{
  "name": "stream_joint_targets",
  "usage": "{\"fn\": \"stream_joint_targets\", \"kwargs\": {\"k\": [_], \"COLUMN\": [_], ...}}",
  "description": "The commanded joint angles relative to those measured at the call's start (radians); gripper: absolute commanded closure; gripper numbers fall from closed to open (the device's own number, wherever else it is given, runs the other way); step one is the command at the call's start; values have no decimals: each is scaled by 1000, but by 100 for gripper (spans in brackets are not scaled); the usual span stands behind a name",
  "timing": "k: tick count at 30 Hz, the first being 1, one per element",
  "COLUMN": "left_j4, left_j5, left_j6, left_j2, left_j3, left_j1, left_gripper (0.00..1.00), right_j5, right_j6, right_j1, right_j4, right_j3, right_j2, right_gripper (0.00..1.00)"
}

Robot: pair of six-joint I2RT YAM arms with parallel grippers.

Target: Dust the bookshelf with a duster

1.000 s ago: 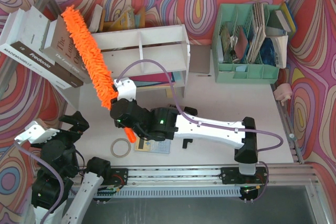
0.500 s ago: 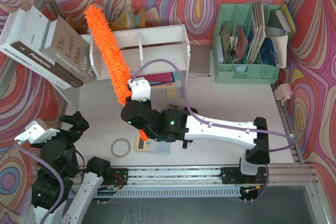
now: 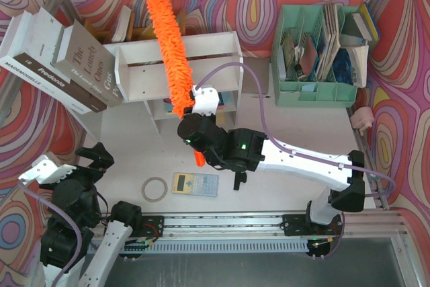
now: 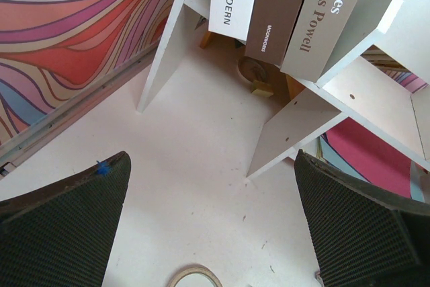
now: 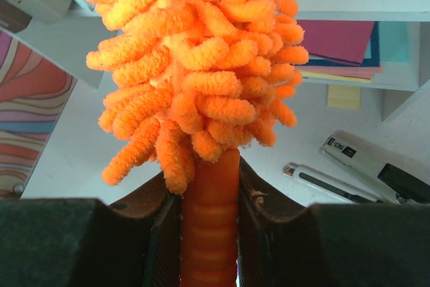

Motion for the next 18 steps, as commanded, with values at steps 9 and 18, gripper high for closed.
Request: {"fn": "stream_joint_targets", "kwargs": {"k": [9, 18], "left_j4": [1, 2], "left_j5": [4, 6], "left_j6": [2, 2], "left_j2": [-11, -13], "left_j3": [-13, -12], "left_j1": [-1, -1], "left_gripper": [1, 2], "right_j5": [-132, -23], "right_j6": [-91, -34], "right_j1": [29, 19], "right_j4": [80, 12], "right_j3": [133, 74], "right_j2": [105, 59], "right_gripper": [100, 100]}}
